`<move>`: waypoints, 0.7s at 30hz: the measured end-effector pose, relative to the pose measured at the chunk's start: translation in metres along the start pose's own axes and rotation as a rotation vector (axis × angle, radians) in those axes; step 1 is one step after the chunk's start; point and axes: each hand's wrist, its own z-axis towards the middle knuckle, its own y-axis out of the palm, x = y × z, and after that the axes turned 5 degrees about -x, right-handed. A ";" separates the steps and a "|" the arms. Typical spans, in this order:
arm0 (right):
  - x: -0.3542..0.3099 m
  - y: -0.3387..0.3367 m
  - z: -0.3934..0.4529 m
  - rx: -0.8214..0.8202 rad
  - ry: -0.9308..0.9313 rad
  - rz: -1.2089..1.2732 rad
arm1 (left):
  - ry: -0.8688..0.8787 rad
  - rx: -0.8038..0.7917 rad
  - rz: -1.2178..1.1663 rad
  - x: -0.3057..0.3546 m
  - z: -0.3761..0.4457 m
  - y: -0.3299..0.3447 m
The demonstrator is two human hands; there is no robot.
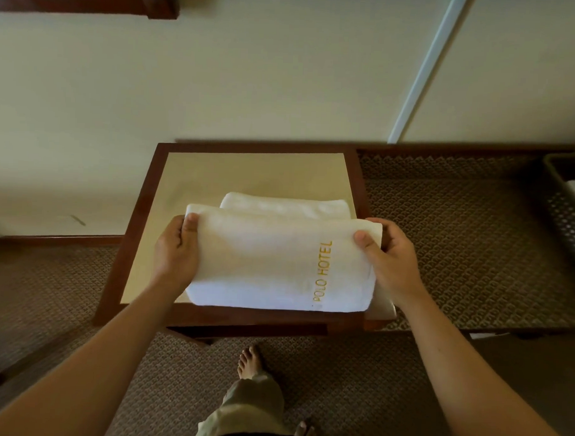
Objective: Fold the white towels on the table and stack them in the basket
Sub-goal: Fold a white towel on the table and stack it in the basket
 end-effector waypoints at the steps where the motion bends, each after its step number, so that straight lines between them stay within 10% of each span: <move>1: 0.001 0.003 0.012 0.021 0.006 -0.004 | -0.011 -0.007 0.000 0.000 0.014 0.004; 12: 0.068 0.025 0.163 0.189 0.206 -0.428 | -0.166 -0.382 0.145 -0.034 0.162 0.073; 21: 0.073 0.042 0.169 0.391 0.271 -0.505 | 0.149 -0.130 0.549 -0.019 0.193 0.091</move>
